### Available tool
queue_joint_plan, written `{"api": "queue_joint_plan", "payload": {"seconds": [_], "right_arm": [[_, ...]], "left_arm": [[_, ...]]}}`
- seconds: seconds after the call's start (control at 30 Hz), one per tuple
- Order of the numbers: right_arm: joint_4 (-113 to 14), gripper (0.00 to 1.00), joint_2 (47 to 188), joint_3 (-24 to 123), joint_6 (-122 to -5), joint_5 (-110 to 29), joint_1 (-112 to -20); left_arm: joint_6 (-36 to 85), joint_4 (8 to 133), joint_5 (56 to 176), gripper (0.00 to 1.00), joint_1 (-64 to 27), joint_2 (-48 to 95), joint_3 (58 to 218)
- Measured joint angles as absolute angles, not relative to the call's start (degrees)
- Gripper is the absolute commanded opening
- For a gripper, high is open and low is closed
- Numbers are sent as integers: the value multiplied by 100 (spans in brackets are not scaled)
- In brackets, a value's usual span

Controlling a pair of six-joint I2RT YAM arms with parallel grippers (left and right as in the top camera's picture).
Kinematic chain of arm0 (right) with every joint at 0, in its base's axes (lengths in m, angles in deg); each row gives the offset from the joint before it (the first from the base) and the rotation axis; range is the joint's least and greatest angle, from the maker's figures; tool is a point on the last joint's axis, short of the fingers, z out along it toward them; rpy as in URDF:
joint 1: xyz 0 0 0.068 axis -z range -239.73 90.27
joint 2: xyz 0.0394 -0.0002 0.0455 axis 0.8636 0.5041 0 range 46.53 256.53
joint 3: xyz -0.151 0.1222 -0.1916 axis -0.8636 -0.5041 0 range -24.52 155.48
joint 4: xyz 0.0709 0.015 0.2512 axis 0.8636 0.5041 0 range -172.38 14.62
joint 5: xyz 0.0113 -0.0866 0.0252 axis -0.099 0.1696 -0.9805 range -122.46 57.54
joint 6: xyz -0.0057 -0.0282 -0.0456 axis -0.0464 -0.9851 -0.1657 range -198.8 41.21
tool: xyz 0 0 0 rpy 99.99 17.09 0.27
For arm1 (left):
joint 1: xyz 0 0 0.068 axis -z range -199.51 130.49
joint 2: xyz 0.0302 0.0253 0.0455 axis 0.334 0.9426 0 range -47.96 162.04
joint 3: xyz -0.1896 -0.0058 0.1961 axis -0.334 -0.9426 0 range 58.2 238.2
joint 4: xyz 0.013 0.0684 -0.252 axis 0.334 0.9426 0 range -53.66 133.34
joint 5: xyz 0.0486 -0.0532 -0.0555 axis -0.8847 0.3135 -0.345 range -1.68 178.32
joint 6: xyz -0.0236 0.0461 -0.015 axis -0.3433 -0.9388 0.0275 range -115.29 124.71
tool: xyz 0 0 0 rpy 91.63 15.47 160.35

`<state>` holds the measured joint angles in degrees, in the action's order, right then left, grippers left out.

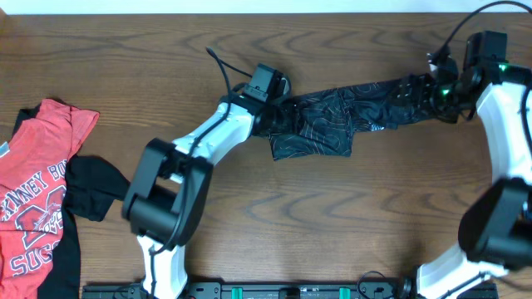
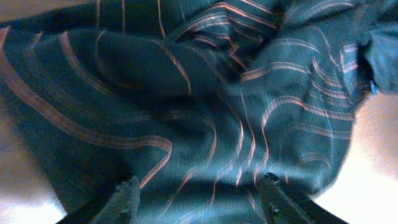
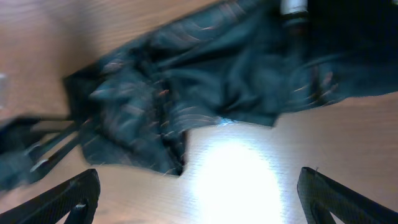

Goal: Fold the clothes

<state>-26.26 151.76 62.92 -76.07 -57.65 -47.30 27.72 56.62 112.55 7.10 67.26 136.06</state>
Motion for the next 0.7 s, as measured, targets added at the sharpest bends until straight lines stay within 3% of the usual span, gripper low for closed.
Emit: {"api": "queue_joint_plan", "payload": {"seconds": [0.4,0.7], "right_arm": [[-2622,99,17401,8051,-7896,-6099,-3226],[-2950,99,18462,8845,-8329,-6224,-3034]], "left_arm": [[2415,6582,11308,68,614,5963,13615],[2411,7106,11323,68,614,5963,13615]]}}
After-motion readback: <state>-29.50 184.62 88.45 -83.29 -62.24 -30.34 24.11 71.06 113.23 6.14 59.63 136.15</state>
